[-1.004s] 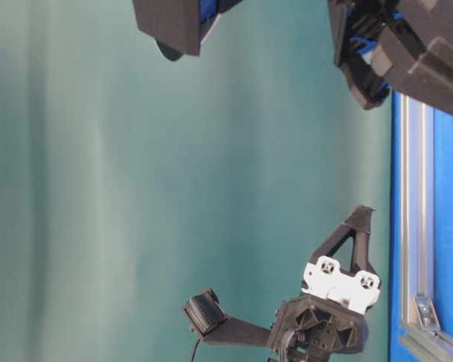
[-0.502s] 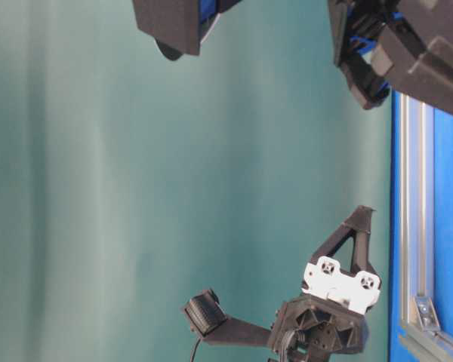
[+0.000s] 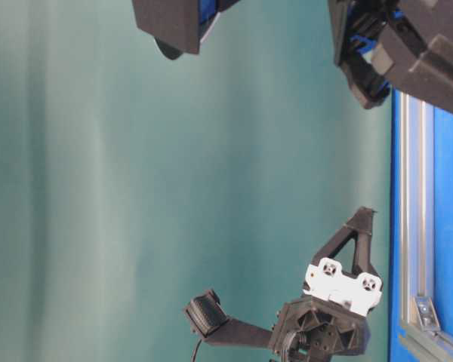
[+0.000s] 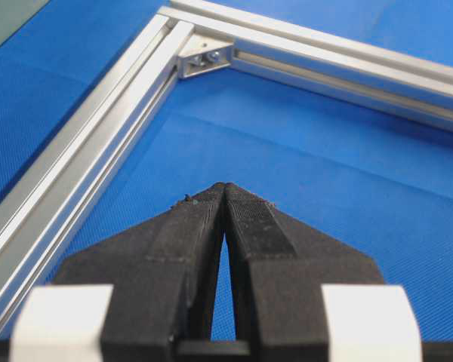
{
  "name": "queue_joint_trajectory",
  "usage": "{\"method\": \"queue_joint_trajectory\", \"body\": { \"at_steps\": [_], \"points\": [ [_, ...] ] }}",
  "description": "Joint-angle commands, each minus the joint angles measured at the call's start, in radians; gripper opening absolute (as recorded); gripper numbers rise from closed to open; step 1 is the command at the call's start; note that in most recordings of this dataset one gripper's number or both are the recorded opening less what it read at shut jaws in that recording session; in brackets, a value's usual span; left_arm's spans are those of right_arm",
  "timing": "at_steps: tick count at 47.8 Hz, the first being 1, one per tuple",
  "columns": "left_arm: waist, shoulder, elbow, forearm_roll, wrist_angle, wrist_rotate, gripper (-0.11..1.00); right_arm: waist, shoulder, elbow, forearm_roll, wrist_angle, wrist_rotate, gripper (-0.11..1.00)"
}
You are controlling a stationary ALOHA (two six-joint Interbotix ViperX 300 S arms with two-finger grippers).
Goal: Insert the wire through the string loop located on the left side.
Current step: 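Lift the cable and carry the plug left toward the white zip-tie loop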
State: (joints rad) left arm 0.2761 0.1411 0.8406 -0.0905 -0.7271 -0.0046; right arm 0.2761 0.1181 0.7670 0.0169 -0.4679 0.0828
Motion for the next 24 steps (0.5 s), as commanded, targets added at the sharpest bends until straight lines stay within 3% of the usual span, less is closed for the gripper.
{"method": "queue_joint_trajectory", "body": {
  "at_steps": [1,16,24],
  "points": [
    [-0.002,-0.031,-0.006,0.003,-0.006,-0.002,0.0,0.002,-0.028,-0.012,0.0,-0.005,0.002,0.0],
    [-0.002,-0.031,-0.006,0.003,-0.006,0.0,0.0,-0.008,-0.028,-0.012,-0.002,-0.008,-0.003,0.0],
    [-0.002,-0.031,-0.006,0.003,-0.005,0.0,0.0,-0.06,-0.032,-0.003,-0.002,-0.006,-0.006,0.0]
  ]
}}
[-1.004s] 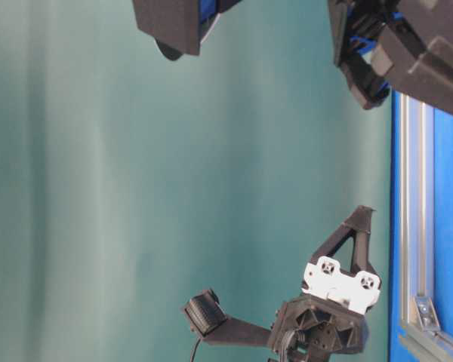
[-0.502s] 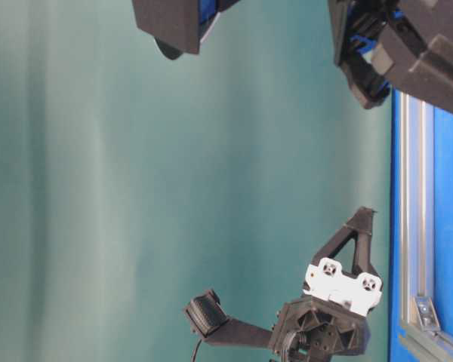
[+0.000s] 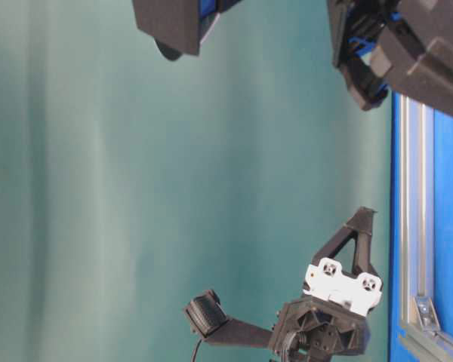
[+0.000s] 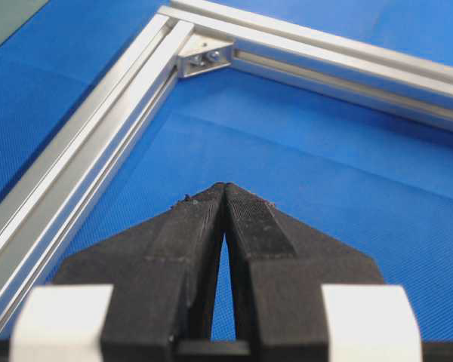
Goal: Insert the wire through the string loop located on the left side.
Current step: 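Lift the cable and carry the plug left toward the white zip-tie loop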
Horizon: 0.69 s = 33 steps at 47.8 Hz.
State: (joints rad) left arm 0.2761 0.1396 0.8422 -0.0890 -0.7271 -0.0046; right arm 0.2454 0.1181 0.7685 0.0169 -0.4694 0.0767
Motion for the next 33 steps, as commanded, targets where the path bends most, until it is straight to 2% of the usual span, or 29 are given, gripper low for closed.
{"method": "queue_joint_trajectory", "body": {
  "at_steps": [1,17,33],
  "points": [
    [-0.002,-0.029,-0.008,0.002,-0.006,-0.002,0.0,-0.037,-0.034,-0.003,0.0,-0.005,0.0,0.0],
    [-0.002,-0.029,-0.008,0.002,-0.006,-0.002,0.0,-0.16,-0.035,0.012,0.0,-0.008,0.0,0.0],
    [-0.002,-0.029,-0.009,0.002,-0.005,-0.002,0.0,-0.172,-0.035,0.012,0.0,-0.009,0.0,0.0]
  ]
}}
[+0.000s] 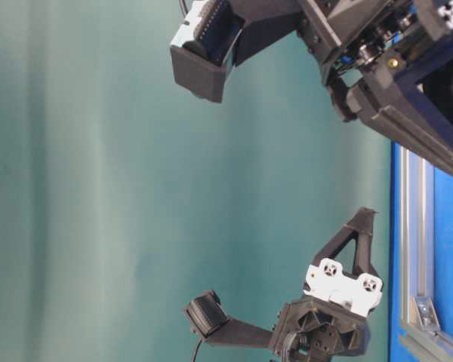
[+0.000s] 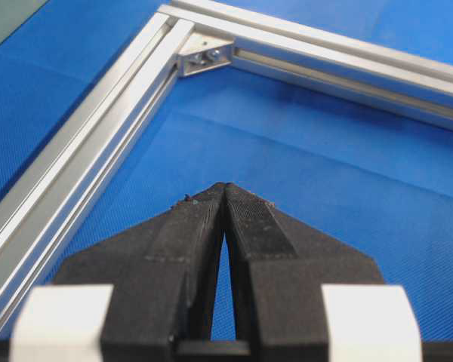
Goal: Insert the wire through the string loop located on the left side.
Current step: 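Lift the cable and carry the plug left toward the white zip-tie loop, then push the USB plug upward through the white zip-tie loop with the right gripper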
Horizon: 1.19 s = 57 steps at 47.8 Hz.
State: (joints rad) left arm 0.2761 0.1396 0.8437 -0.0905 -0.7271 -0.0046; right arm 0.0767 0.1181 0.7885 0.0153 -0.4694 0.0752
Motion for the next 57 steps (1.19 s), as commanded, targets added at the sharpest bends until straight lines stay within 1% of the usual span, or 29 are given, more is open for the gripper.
{"method": "queue_joint_trajectory", "body": {
  "at_steps": [1,9,18,40,46,57],
  "points": [
    [-0.002,-0.029,-0.011,0.003,-0.005,-0.002,0.0,-0.003,-0.035,-0.008,0.002,-0.009,0.002,0.0],
    [-0.002,-0.029,-0.009,0.003,-0.006,-0.002,0.0,-0.003,-0.034,-0.008,0.002,-0.009,0.002,0.0],
    [-0.002,-0.029,-0.011,0.003,-0.006,-0.002,0.0,-0.003,-0.015,-0.031,0.002,-0.009,0.005,0.0],
    [-0.002,-0.029,-0.009,0.003,-0.006,-0.002,0.0,-0.003,0.114,-0.195,0.002,0.0,0.005,0.0],
    [-0.002,-0.029,-0.009,0.003,-0.006,-0.002,0.0,-0.003,0.123,-0.212,0.002,0.008,0.005,0.0],
    [-0.002,-0.029,-0.008,0.003,-0.006,-0.002,0.0,-0.006,0.126,-0.213,0.002,0.02,0.005,0.0]
  ]
}}
